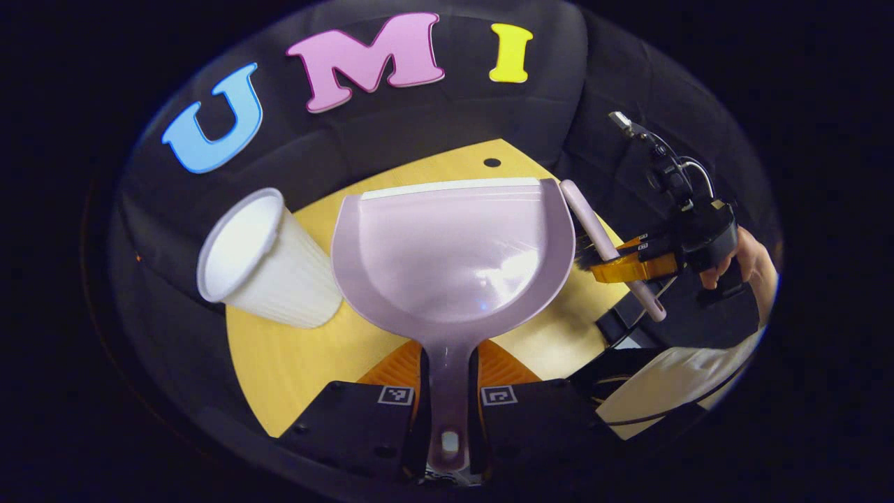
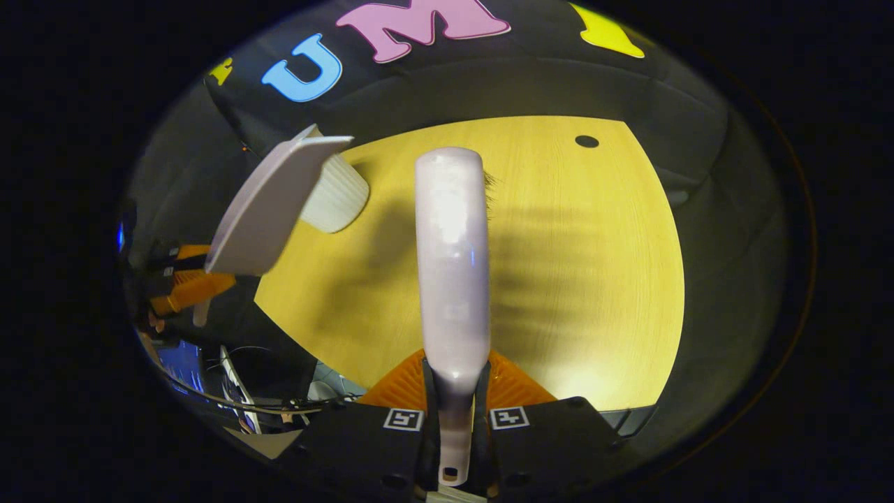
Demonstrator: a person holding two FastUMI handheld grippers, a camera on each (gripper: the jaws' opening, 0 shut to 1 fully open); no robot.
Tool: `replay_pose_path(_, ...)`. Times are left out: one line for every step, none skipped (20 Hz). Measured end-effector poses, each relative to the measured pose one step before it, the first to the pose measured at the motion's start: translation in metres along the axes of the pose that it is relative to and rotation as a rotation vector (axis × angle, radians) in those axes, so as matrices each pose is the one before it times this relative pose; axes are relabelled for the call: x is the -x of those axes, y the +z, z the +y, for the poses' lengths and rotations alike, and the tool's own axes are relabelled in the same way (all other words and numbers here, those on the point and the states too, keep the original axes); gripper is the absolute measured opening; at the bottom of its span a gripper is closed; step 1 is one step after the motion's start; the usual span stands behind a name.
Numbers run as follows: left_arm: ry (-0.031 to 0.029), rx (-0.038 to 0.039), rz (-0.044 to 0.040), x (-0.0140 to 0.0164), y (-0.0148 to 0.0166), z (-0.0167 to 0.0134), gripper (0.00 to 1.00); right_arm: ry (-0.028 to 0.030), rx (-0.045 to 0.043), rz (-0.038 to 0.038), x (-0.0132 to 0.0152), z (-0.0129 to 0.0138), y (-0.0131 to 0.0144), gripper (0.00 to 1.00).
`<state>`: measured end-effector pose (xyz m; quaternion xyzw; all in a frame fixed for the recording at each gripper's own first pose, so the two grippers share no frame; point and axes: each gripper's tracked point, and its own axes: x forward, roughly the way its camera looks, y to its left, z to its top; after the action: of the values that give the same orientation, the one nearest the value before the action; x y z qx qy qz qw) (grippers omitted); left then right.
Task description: Pick up the small broom and dustpan from the desktop, sweep the trash into the dustpan with the broom, and then empty the trash into the garbage bin.
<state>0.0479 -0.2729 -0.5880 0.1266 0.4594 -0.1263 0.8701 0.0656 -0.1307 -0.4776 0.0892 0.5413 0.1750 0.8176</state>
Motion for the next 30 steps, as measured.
replay_pose_path(0.01318,0.02614,0.02861,-0.02275,-0.0095,-0.00216,0.19,-0.03391,-0.02822,0.0331,-0.01232,-0.00656,-0.01098,0.2)
replay_pose_path(0.02821,0.0182,0.03196,-0.02349,-0.01185,0.00238,0.18,-0.0237,-0.04587,0.03942,-0.013,-0.0027,-0.01407,0.2)
replay_pose_path(0.03426,0.02577,0.03911,-0.02006,-0.01315,0.0016,0.17,-0.019,-0.04682,0.0235,-0.0113,0.00013,-0.00583,0.2)
replay_pose_path(0.01171,0.04122,0.04514,-0.01805,-0.01103,0.00048,0.19,-0.01562,-0.04022,0.01487,-0.01296,-0.00084,-0.00575,0.2)
replay_pose_path(-0.00134,0.03984,0.04135,-0.01461,-0.00783,-0.00279,0.19,-0.01618,-0.02706,0.01623,-0.01372,-0.00001,-0.0069,0.2)
replay_pose_path(-0.00383,0.03667,0.04259,-0.01034,-0.00225,-0.00347,0.19,-0.02709,-0.00682,0.01748,-0.01011,-0.00416,-0.00549,0.2)
replay_pose_path(0.00424,0.02819,0.02627,-0.00744,-0.00101,-0.00076,0.19,-0.02637,0.00439,0.01719,-0.00995,-0.00157,-0.00446,0.2)
replay_pose_path(0.0003,0.02965,0.02749,-0.00281,-0.00155,-0.00066,0.19,-0.01847,-0.00311,0.02256,-0.00989,-0.00103,-0.00343,0.2)
replay_pose_path(-0.00262,0.02701,0.0211,-0.00051,0.00014,0.00013,0.19,-0.00566,-0.00158,0.0264,-0.00865,0.00211,-0.00401,0.21)
replay_pose_path(-0.0011,0.01455,0.02094,-0.00004,0.00274,0.00065,0.19,-0.01654,0.00524,0.01476,-0.00277,0.00003,0.00021,0.2)
replay_pose_path(0.01517,-0.00595,0.00118,-0.00025,0.00308,0.00373,0.19,-0.01696,0.01234,0.00785,0.00041,0.00058,0.0006,0.2)
replay_pose_path(0.02481,-0.01835,0.00268,-0.0007,-0.00275,0.00035,0.17,-0.01487,0.01392,0.00629,-0.00261,-0.00139,0.00294,0.2)
replay_pose_path(0.00351,-0.00737,0.00572,-0.00002,-0.00279,-0.00242,0.19,-0.01981,0.00871,0.01614,-0.00389,-0.00298,-0.0015,0.22)
replay_pose_path(-0.00655,0.01031,-0.002,-0.00171,-0.00157,-0.00075,0.19,-0.01427,-0.00426,0.01741,-0.00293,-0.00222,-0.0015,0.22)
replay_pose_path(-0.00725,0.01065,0.0068,-0.0003,-0.0005,-0.00079,0.19,-0.00915,-0.0083,0.01159,-0.00225,-0.00135,0.00074,0.22)
replay_pose_path(-0.00314,0.00172,0.00935,-0.00062,-0.00263,0.00091,0.19,-0.00946,-0.00439,0.0077,-0.00242,-0.00216,0.00184,0.24)
replay_pose_path(0.00228,-0.00303,0.00309,-0.00034,-0.00022,0.00035,0.19,0.00303,-0.00388,0.00636,-0.00236,0.00043,0.00519,0.17)
replay_pose_path(0.00309,-0.00873,0.00686,-0.00077,-0.00034,0.00011,0.2,0.00378,0.00151,0.00449,-0.00224,-0.00001,0.00453,0.24)
replay_pose_path(0.00166,-0.00122,0.01122,0.0004,-0.0008,0.00042,0.21,-0.00017,0.0051,0.00295,-0.00182,0.00094,0.00249,0.19)
replay_pose_path(-0.00424,0.00354,0.01118,-0.00163,-0.00107,-0.00072,0.22,-0.00372,0.00374,0.00628,-0.00036,0.00032,0.00027,0.27)
replay_pose_path(-0.01088,0.00662,0.01554,-0.00065,-0.00148,-0.00193,0.22,0.00125,0.00237,0.00912,-0.00089,0.00153,-0.00046,0.27)
replay_pose_path(-0.01019,0.005,0.00859,0.00136,-0.0001,-0.00114,0.25,0.00736,0.00621,0.01062,0.00256,0.00157,0.00025,0.27)
replay_pose_path(-0.00644,0.00351,-0.00051,0.00107,0.00022,0.00009,0.27,0.00358,0.00649,0.00153,0.0031,0.00054,-0.00014,0.3)
replay_pose_path(0.00229,0.0019,-0.00513,-0.002,-0.0001,0.00062,0.27,-0.00025,0.00143,-0.00421,0.0013,0.0004,0.00173,0.31)
replay_pose_path(0.00884,-0.00318,0.00386,0.00309,0.00005,0.00309,0.31,-0.00155,-0.00272,-0.00157,0.00117,0.00046,0.00069,0.33)
replay_pose_path(0.01334,0.00106,0.00486,0.00333,-0.00077,0.00412,0.39,0.00361,-0.00227,0.00174,0.00259,0.00164,0.00044,0.27)
replay_pose_path(0.00184,0.00618,0.00236,0.00001,0.00099,0.00087,0.43,0.01106,-0.00217,0.01234,-0.00054,0.00431,-0.00207,0.29)
replay_pose_path(0.00796,0.0054,0.0055,0.00175,-0.00105,0.0023,0.48,0.00694,-0.00348,-0.00106,0.00249,0.0027,0.00131,0.36)
replay_pose_path(0.01682,0.00466,0.0006,0.00059,-0.00018,0.00425,0.5,-0.00106,0.00009,-0.00285,-0.0037,0.00196,0.00051,0.41)
replay_pose_path(0.00844,0.00416,-0.00703,0.00115,0.00099,0.00242,0.58,0.00238,0.00002,-0.00358,0.00181,0.00128,0.00097,0.53)
